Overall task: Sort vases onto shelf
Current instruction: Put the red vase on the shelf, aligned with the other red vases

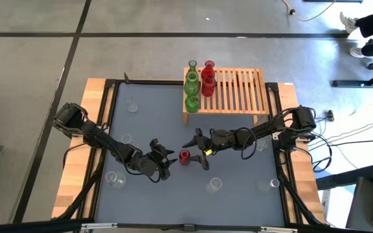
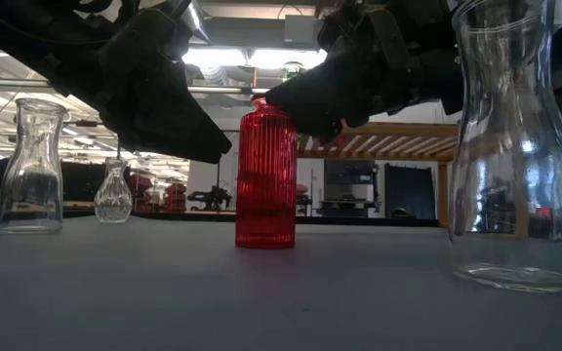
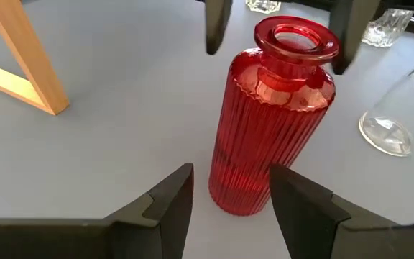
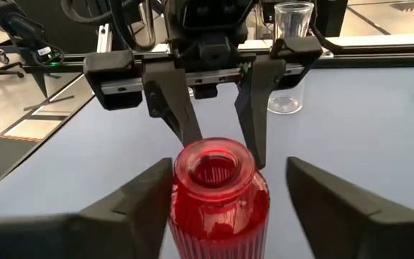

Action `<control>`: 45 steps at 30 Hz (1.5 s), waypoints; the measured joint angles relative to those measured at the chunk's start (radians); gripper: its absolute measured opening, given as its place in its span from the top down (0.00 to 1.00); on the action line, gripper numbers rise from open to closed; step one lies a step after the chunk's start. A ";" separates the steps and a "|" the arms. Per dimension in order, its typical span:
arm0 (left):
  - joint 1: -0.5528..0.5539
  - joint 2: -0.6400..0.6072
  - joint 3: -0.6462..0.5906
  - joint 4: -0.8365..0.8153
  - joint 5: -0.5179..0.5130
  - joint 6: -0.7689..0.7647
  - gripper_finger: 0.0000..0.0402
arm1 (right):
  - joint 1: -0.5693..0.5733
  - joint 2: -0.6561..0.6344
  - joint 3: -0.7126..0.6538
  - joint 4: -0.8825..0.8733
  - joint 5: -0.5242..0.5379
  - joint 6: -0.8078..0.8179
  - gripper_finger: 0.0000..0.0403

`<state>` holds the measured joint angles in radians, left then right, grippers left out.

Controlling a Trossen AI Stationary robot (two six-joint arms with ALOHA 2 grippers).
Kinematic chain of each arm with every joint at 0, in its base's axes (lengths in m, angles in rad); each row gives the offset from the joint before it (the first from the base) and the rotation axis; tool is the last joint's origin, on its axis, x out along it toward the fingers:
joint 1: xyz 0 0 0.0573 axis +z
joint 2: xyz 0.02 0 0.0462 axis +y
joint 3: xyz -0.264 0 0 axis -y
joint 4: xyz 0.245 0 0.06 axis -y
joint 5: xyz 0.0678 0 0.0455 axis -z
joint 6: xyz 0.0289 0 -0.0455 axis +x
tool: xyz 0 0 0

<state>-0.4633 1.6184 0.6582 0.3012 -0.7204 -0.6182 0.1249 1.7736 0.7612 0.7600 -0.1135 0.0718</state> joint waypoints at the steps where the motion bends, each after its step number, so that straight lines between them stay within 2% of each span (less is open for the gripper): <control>1: 0.000 0.000 0.000 0.000 0.000 0.000 0.56 | 0.000 0.006 0.000 0.004 0.000 -0.001 0.43; 5: 0.000 0.000 0.000 -0.001 0.000 0.000 0.56 | 0.001 0.011 0.000 0.012 0.002 -0.005 0.58; 9: 0.000 0.000 0.000 -0.001 0.000 0.000 0.56 | 0.000 0.011 0.000 0.016 0.000 -0.024 0.68; 23: 0.000 0.000 0.000 -0.001 0.000 0.000 0.56 | 0.000 0.004 0.000 0.009 0.000 -0.051 0.71; 31: 0.000 0.000 0.000 -0.001 0.000 -0.001 0.56 | 0.000 -0.009 -0.002 0.002 0.005 -0.039 0.62; 40: 0.000 0.000 0.000 -0.001 0.001 -0.004 0.56 | 0.000 -0.007 -0.002 0.011 -0.002 -0.015 0.42; 45: 0.000 0.000 0.000 0.000 0.000 -0.004 0.56 | 0.000 -0.007 -0.002 0.047 -0.003 -0.016 0.38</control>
<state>-0.4633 1.6184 0.6582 0.3008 -0.7200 -0.6217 0.1246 1.7664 0.7597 0.8067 -0.1162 0.0559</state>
